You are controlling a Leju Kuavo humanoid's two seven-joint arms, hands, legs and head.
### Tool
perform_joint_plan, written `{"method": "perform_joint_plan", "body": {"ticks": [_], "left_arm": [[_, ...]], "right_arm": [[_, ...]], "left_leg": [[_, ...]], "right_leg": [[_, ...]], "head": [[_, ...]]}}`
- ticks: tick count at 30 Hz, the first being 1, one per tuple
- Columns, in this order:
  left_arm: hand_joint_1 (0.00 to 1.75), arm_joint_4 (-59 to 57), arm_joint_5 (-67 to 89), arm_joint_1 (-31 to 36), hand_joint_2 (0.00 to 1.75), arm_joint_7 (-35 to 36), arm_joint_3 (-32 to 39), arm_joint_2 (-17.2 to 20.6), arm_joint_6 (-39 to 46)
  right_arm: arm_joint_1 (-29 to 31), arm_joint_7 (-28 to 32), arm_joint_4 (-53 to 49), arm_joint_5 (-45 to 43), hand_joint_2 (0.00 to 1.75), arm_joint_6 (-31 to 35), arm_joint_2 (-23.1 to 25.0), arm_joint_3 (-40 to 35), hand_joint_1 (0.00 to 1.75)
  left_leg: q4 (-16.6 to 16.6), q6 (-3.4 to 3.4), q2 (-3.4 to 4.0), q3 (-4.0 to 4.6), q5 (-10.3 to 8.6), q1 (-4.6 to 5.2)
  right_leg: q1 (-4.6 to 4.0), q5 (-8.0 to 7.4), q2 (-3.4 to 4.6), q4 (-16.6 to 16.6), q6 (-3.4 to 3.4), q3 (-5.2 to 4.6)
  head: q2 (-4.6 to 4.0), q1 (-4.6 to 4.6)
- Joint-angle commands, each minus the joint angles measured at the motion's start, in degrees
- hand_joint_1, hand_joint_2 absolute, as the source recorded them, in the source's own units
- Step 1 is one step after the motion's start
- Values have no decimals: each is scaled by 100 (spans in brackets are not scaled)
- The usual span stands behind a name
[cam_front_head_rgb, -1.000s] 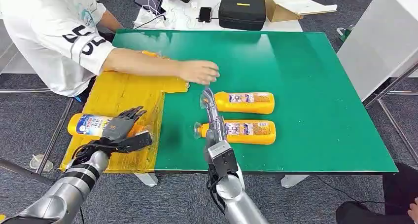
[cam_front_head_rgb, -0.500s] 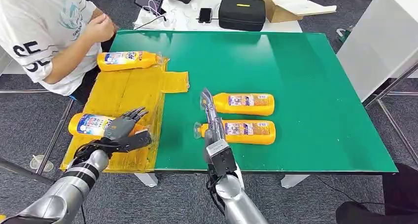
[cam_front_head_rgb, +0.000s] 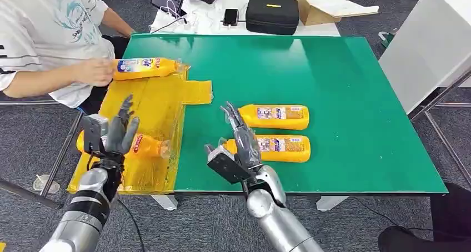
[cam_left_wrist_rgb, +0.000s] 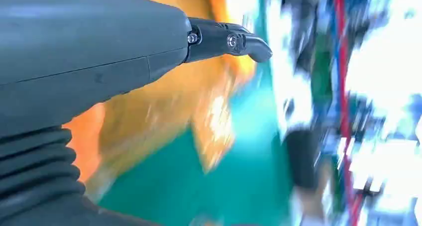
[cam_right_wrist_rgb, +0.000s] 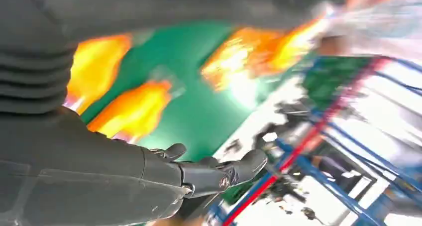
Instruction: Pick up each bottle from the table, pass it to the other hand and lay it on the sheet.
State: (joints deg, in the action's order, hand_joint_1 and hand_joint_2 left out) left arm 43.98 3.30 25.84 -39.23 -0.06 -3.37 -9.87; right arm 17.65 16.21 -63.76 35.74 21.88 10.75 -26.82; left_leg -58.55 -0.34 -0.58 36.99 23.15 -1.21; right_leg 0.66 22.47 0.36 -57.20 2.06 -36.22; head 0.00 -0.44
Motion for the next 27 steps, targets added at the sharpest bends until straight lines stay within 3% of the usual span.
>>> {"method": "perform_joint_plan", "body": {"ticks": [1, 6, 14, 27], "left_arm": [[0, 1215, -44, -532, 175, -74, 1173, -429, 397], [0, 1224, 113, -714, 175, -77, 1241, -471, 515], [0, 886, 207, -610, 175, -77, 1203, -463, 540], [0, 280, 349, -296, 175, -77, 1090, -361, 646]], "right_arm": [[799, -944, 893, 783, 175, -685, -1052, 189, 0], [1062, -1250, 1434, 1059, 175, -1215, -1351, 238, 0], [1186, -1353, 1772, 1027, 175, -1581, -1418, 251, 0], [1568, -976, 2602, 686, 175, -2492, -1552, -79, 0]], "left_leg": [[5, 10, 3, -18, 6, 2], [2, 10, -1, -9, 6, 2], [3, 8, -6, -3, 5, 3], [3, 8, -10, -5, 1, 2]], "right_leg": [[-1, 5, -4, 9, -2, 21], [-1, 6, -1, 6, -1, 13], [0, 8, -7, 3, -4, 10], [0, 6, -13, 4, -3, 10]], "head": [[0, -2], [0, -4], [0, -2], [0, -4]]}}
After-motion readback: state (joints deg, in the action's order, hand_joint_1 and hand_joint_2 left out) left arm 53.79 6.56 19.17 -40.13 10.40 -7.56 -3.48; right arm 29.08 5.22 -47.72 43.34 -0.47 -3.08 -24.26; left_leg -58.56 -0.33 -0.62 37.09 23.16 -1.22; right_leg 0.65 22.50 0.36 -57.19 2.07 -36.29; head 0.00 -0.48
